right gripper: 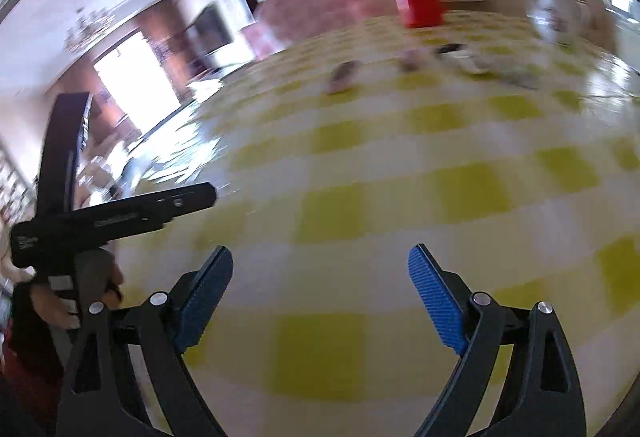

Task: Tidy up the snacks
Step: 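Move both open grippers back over the table toward the remaining snacks, then grasp the dark chocolate bar with the left gripper while the right grasps the lemon-printed packet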

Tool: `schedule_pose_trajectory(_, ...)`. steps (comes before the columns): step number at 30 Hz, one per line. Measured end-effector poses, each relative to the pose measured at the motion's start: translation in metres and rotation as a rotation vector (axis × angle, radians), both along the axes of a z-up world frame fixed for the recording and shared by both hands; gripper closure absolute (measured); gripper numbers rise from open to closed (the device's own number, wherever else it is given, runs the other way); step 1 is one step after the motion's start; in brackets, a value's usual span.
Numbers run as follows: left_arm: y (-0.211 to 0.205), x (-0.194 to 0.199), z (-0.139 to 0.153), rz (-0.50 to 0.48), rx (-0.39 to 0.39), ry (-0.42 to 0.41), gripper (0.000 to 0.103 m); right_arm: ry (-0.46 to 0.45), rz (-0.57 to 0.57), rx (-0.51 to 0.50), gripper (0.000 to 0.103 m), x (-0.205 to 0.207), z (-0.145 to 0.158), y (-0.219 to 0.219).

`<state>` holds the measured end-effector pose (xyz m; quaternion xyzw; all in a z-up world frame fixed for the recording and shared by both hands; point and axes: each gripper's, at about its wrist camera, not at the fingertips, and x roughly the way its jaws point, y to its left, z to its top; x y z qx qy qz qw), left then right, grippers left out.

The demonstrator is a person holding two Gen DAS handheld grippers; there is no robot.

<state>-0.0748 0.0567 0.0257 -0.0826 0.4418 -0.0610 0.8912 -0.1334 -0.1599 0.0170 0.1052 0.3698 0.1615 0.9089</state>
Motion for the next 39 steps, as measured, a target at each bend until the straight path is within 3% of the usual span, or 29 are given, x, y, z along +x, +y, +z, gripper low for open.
schedule_pose_trajectory(4,-0.034,0.039,-0.018,0.054,-0.102,-0.027,0.002,0.03,-0.117,0.025,0.016,0.033,-0.005,-0.051)
schedule_pose_trajectory(7,-0.043,0.053,-0.018,0.102,-0.126,-0.078,0.002,0.077,-0.187,0.049,0.016,0.07,-0.012,-0.087)
schedule_pose_trajectory(9,-0.044,0.054,-0.015,0.086,-0.158,-0.122,0.002,0.095,-0.244,0.058,0.016,0.093,-0.014,-0.109)
schedule_pose_trajectory(13,-0.048,0.054,-0.016,0.043,-0.192,-0.119,0.002,0.096,-0.322,0.086,0.016,0.137,-0.016,-0.136)
schedule_pose_trajectory(20,-0.05,0.055,-0.02,0.035,-0.159,-0.069,0.002,0.104,-0.471,0.184,0.016,0.208,-0.025,-0.181)
schedule_pose_trajectory(25,-0.052,0.055,-0.02,0.032,-0.147,-0.064,0.002,0.106,-0.527,0.206,0.015,0.251,-0.026,-0.188)
schedule_pose_trajectory(30,-0.051,0.055,-0.02,0.033,-0.15,-0.065,0.002,0.121,-0.502,0.122,0.015,0.288,-0.025,-0.165)
schedule_pose_trajectory(35,-0.05,0.055,-0.021,0.036,-0.158,-0.067,0.002,0.169,-0.468,-0.096,0.015,0.304,-0.024,-0.139)
schedule_pose_trajectory(36,-0.05,0.055,-0.021,0.036,-0.158,-0.067,0.002,0.174,-0.464,-0.125,0.019,0.303,-0.024,-0.136)
schedule_pose_trajectory(37,-0.05,0.055,-0.021,0.036,-0.161,-0.067,0.002,0.176,-0.474,-0.178,0.036,0.3,-0.024,-0.135)
schedule_pose_trajectory(38,-0.049,0.055,-0.021,0.036,-0.165,-0.068,0.002,0.165,-0.47,-0.219,0.043,0.292,-0.022,-0.134)
schedule_pose_trajectory(39,-0.049,0.055,-0.021,0.036,-0.167,-0.069,0.002,0.167,-0.464,-0.224,0.061,0.288,-0.023,-0.135)
